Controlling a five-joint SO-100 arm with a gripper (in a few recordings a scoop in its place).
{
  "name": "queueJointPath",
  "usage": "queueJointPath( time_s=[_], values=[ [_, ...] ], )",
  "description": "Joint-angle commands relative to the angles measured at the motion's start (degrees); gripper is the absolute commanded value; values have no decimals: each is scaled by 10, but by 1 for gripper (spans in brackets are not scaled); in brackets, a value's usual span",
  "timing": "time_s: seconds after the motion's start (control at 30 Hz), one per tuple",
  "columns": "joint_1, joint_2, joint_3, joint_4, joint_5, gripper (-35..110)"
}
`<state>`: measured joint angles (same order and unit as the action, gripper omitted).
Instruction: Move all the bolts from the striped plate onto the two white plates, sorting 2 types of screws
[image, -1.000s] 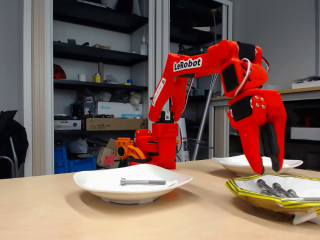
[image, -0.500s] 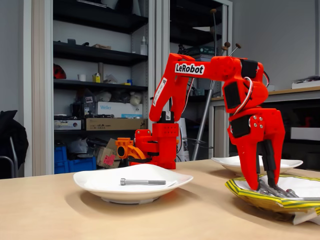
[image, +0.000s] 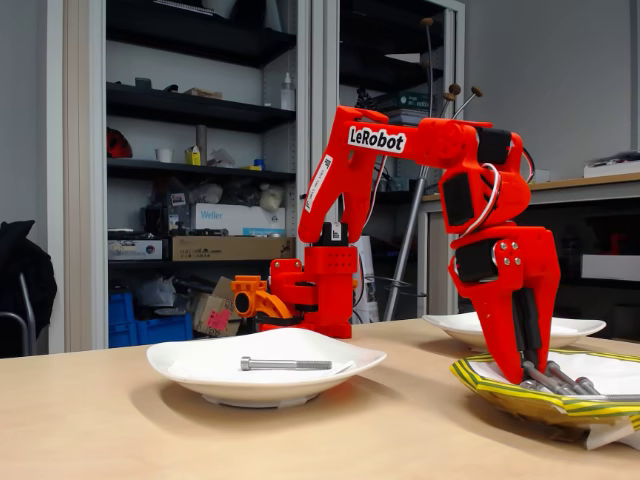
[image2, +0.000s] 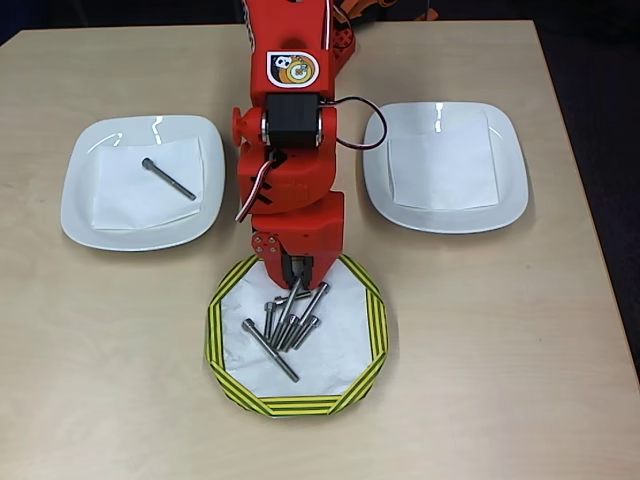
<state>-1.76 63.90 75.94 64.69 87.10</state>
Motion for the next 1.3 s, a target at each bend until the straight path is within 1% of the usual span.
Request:
queueJointPath(
  time_s=[0.0, 0.27, 0.4, 0.57, 0.7, 0.9, 1.1, 1.27],
  values=[
    [4, 20, 5, -4, -11, 3],
    [23, 1, -14, -13, -50, 4],
    [29, -9, -27, -12, -57, 0],
    [31, -15, -54, -9, -96, 0],
    [33, -7, -86, 25, -120, 0],
    [34, 22, -142, 121, -152, 0],
    [47, 89, -105, 151, -186, 0],
    [91, 144, -75, 185, -226, 0]
  ],
)
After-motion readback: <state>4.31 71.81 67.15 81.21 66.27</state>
